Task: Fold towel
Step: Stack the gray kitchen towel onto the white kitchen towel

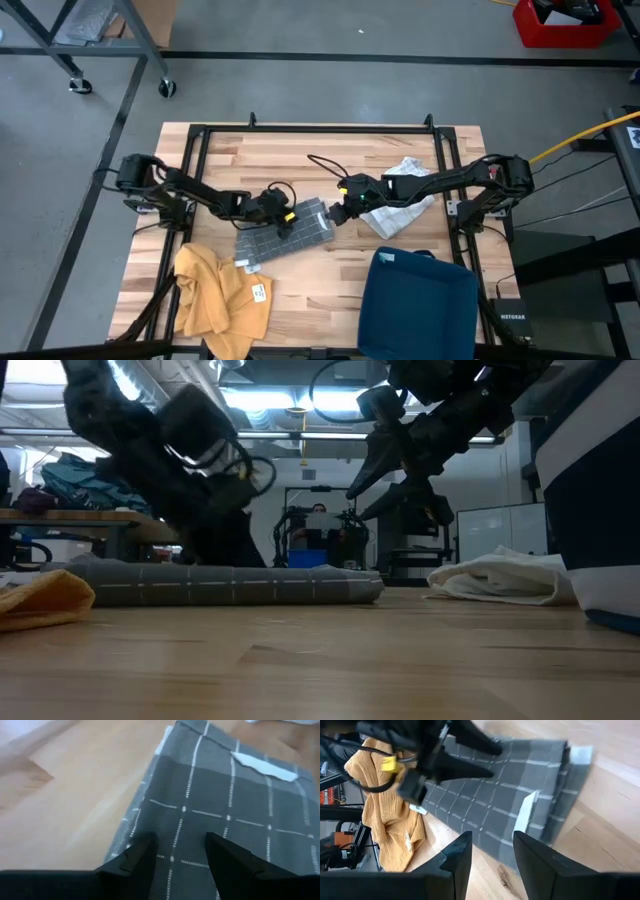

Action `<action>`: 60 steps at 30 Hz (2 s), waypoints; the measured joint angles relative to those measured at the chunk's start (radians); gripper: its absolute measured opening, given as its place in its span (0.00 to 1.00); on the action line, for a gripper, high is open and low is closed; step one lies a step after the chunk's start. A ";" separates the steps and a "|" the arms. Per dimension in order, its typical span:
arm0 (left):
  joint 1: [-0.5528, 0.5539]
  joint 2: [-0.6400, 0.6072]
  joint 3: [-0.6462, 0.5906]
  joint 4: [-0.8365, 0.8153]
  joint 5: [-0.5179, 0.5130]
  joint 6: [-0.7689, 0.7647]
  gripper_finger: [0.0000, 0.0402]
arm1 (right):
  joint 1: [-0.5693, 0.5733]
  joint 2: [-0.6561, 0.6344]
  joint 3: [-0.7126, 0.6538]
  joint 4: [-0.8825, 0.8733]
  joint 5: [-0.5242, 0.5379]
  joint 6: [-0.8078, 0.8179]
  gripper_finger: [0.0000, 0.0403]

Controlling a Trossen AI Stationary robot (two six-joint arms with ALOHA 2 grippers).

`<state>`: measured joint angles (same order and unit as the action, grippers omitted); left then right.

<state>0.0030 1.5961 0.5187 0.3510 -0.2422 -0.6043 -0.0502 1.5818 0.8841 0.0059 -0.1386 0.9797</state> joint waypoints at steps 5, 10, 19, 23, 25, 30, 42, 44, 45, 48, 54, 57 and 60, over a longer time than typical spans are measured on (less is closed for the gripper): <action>0.053 0.049 0.027 0.010 -0.067 -0.028 0.41 | 0.000 0.000 0.000 0.000 0.000 -0.001 0.37; 0.121 0.057 0.052 0.000 -0.164 -0.034 0.41 | 0.000 0.000 0.000 -0.001 0.000 -0.007 0.37; 0.222 0.041 0.112 0.045 -0.170 0.018 0.41 | 0.000 0.000 0.000 -0.003 0.002 0.008 0.37; 0.233 0.008 0.135 0.074 -0.124 0.126 0.41 | 0.000 0.000 0.000 -0.012 0.043 0.108 0.37; 0.235 -0.012 0.144 0.074 -0.123 0.176 0.41 | 0.000 0.000 0.000 -0.012 0.049 0.120 0.37; 0.236 -0.044 0.145 0.077 -0.123 0.258 0.41 | 0.000 0.000 0.000 -0.007 0.048 0.121 0.37; 0.236 -0.045 0.145 0.062 -0.094 0.268 0.41 | 0.000 0.000 0.000 -0.007 0.057 0.117 0.37; 0.236 -0.045 0.145 0.050 -0.094 0.268 0.41 | 0.000 0.000 0.000 -0.007 0.057 0.117 0.37; 0.236 -0.045 0.145 0.046 -0.094 0.268 0.41 | 0.000 0.000 0.000 -0.006 0.057 0.116 0.37; 0.236 -0.045 0.145 0.045 -0.094 0.268 0.41 | 0.000 0.000 0.000 -0.007 0.057 0.116 0.37; 0.236 -0.045 0.145 0.044 -0.094 0.260 0.41 | 0.000 0.000 0.000 -0.007 0.058 0.158 0.37; 0.236 -0.045 0.145 0.044 -0.091 0.277 0.41 | 0.000 0.000 0.000 -0.015 0.099 0.197 0.37; 0.238 -0.053 0.145 0.039 -0.062 0.324 0.41 | 0.006 0.005 0.000 -0.038 0.140 0.258 0.37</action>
<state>0.2408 1.5436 0.6640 0.3901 -0.3042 -0.2805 -0.0444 1.5867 0.8841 -0.0319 0.0013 1.2378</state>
